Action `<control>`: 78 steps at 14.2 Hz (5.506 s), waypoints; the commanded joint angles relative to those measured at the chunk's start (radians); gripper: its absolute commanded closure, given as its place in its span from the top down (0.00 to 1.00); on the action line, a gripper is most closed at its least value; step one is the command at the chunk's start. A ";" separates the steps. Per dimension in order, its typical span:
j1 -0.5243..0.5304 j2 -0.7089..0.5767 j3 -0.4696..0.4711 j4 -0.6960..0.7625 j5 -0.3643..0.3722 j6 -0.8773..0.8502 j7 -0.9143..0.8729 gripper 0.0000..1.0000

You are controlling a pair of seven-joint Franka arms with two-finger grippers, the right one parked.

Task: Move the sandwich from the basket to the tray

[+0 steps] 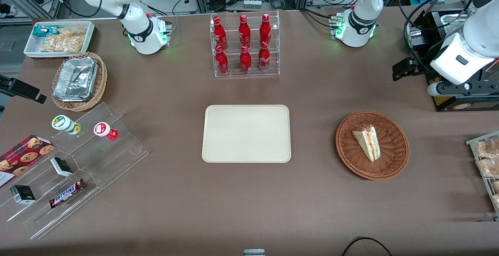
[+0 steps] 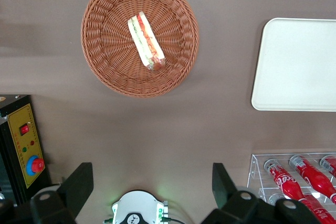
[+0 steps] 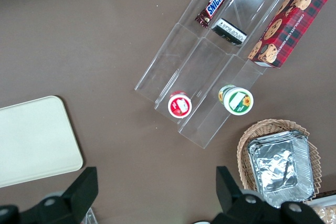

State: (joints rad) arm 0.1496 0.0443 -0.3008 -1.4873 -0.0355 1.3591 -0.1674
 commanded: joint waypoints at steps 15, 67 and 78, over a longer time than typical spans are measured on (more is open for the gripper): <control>-0.016 0.212 0.069 -0.485 0.088 0.756 -0.463 1.00; -0.587 0.338 0.055 -0.051 0.214 0.535 -0.606 1.00; -0.078 -0.070 0.014 -0.039 0.066 -0.040 -0.046 1.00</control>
State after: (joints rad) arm 0.0514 0.0050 -0.2646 -1.4936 0.0439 1.3204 -0.2074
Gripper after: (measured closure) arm 0.000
